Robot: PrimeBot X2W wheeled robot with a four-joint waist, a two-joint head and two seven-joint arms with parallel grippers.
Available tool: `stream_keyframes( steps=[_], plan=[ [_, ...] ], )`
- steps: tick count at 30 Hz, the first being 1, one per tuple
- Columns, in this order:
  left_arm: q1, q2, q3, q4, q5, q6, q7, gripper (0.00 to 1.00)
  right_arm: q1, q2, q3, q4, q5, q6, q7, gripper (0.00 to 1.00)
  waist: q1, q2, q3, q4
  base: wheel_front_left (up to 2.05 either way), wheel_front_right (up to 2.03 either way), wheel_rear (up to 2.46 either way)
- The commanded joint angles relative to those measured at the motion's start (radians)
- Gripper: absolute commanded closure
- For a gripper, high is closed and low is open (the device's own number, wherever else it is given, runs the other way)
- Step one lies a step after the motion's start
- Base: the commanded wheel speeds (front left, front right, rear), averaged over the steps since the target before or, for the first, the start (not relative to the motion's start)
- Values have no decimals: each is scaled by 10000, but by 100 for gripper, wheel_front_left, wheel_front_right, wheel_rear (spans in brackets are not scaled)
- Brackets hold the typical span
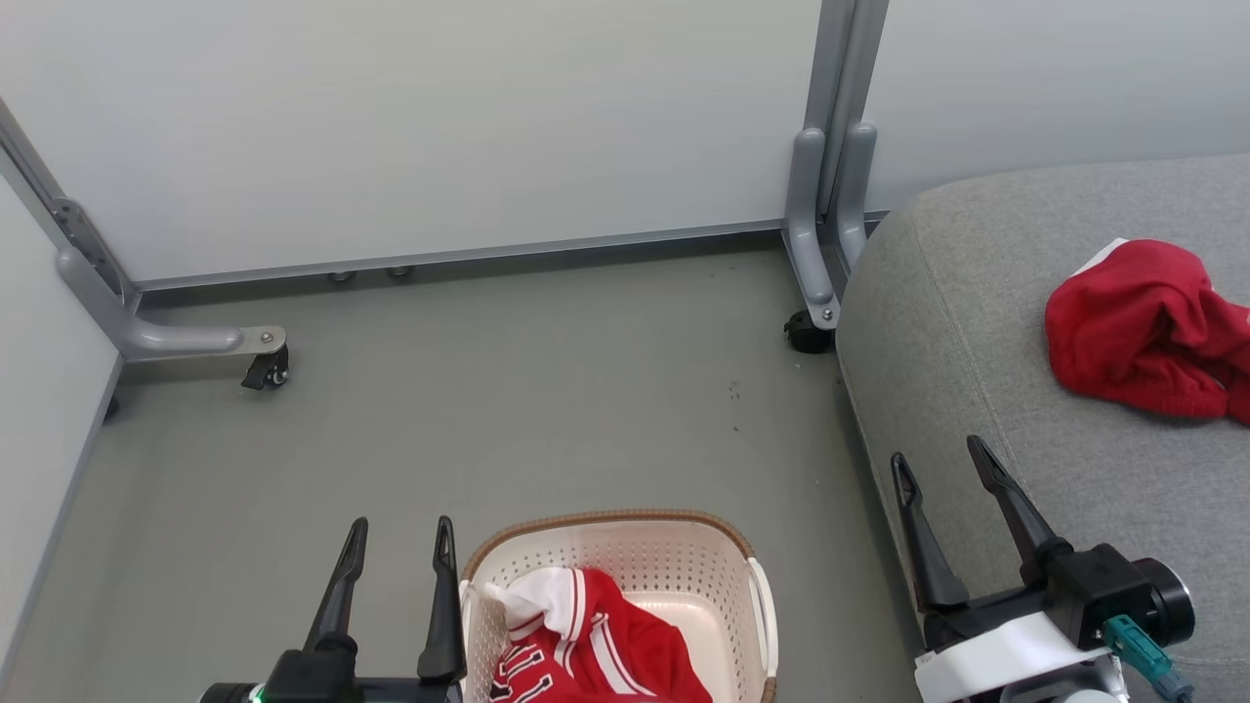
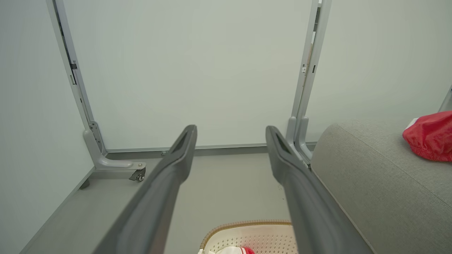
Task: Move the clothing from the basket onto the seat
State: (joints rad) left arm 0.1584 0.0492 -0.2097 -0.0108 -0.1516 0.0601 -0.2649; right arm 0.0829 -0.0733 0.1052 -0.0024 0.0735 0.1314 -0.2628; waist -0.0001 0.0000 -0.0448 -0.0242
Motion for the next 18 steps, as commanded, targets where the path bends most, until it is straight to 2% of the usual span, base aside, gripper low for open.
stream_keyframes(
  steps=[1,18],
  plan=[
    [142,25,-1,24,117,-75,9,0,130,26,-37,33,45,-13,-30,0,1,0,16,4,0,0,0],
    [-44,25,16,293,4,-107,9,0,45,113,19,154,116,-13,-30,0,1,0,177,82,0,0,0]
  ],
)
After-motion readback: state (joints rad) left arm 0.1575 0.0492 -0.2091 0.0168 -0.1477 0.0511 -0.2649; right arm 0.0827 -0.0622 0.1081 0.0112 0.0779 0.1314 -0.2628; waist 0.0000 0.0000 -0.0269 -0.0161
